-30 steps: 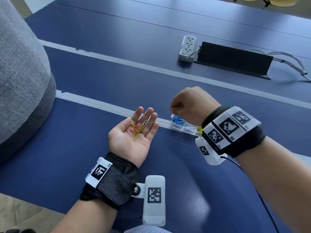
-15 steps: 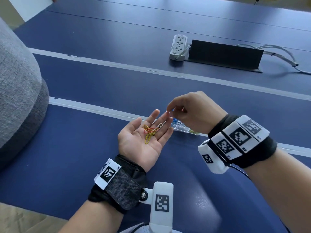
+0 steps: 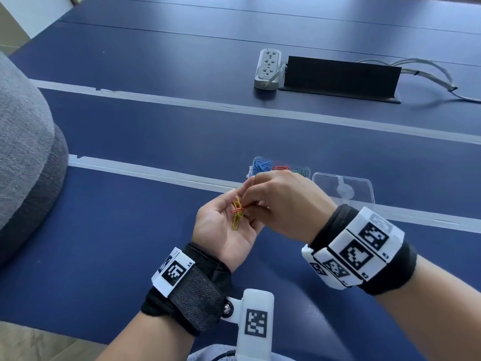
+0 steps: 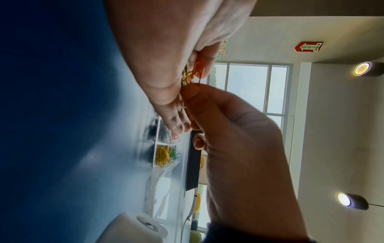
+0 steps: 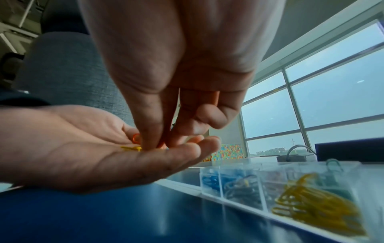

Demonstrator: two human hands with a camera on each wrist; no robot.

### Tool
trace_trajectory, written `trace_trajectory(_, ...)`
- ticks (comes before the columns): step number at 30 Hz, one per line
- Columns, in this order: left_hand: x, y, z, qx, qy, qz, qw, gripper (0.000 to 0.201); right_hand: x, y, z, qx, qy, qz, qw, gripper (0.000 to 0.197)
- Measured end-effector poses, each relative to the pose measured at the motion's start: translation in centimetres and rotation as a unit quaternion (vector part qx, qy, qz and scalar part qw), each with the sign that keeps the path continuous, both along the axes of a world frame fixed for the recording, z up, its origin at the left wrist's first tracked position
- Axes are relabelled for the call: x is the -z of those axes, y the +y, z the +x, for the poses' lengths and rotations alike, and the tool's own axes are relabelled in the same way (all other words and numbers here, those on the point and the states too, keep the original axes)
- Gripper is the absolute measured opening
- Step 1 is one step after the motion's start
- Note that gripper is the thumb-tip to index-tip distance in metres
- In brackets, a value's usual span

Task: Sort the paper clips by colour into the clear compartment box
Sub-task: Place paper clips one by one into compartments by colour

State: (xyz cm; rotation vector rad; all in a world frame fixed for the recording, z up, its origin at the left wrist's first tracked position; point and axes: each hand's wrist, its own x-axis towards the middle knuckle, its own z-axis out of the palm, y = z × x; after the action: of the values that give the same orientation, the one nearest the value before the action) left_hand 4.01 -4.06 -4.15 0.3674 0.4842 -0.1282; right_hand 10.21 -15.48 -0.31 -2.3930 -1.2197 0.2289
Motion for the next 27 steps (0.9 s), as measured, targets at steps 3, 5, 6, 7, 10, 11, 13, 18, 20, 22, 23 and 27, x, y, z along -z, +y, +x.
trace_trajectory(3,0.3,0.2,0.0,0.007,0.016,0.036,0.999,0.037,-0.3,-0.7,0.6,0.057,0.008,0.054,0.997,0.013)
trace_trajectory(5,0.2,0.3,0.1,0.007,0.027,0.046,0.999,0.035,-0.5,-1.5,2.2,0.144,0.019,0.053,0.988,0.011)
trace_trajectory(6,0.2,0.3,0.1,0.007,0.031,0.048,0.998,0.034,-0.5,-2.0,3.0,0.185,0.022,0.05,0.981,0.01)
trace_trajectory(7,0.1,0.3,0.2,0.006,0.033,0.048,0.998,0.034,-0.6,-2.4,3.8,0.215,0.026,0.047,0.975,0.01)
trace_trajectory(10,0.1,0.2,0.5,0.005,0.036,0.048,0.998,0.033,-0.6,-2.8,5.0,0.254,0.036,0.008,0.966,0.012)
trace_trajectory(11,0.1,0.1,0.5,0.004,0.036,0.05,0.998,0.033,-0.5,-2.7,5.3,0.26,0.041,-0.012,0.965,0.012)
trace_trajectory(13,0.1,0.0,0.6,0.003,0.035,0.053,0.998,0.033,0.0,-2.5,5.5,0.266,0.05,-0.05,0.961,0.013)
trace_trajectory(18,0.0,0.0,0.5,0.0,0.024,0.048,0.999,0.031,0.1,-2.5,5.2,0.265,0.051,-0.071,0.96,0.018)
trace_trajectory(20,-0.2,0.0,0.6,0.003,0.016,0.038,0.999,0.031,-0.2,-2.8,5.0,0.262,0.041,-0.056,0.962,0.019)
trace_trajectory(22,-0.3,-0.2,0.6,0.007,0.005,0.024,1.0,0.035,-0.6,-2.8,4.5,0.237,0.044,-0.048,0.969,0.019)
trace_trajectory(23,-0.4,-0.3,0.6,0.01,0.0,0.015,1.0,0.037,-0.8,-2.7,4.2,0.212,0.049,-0.043,0.975,0.019)
trace_trajectory(27,-0.5,-0.6,0.7,0.023,-0.018,-0.007,1.0,0.049,-1.9,-2.0,2.2,0.095,0.07,-0.005,0.993,0.02)
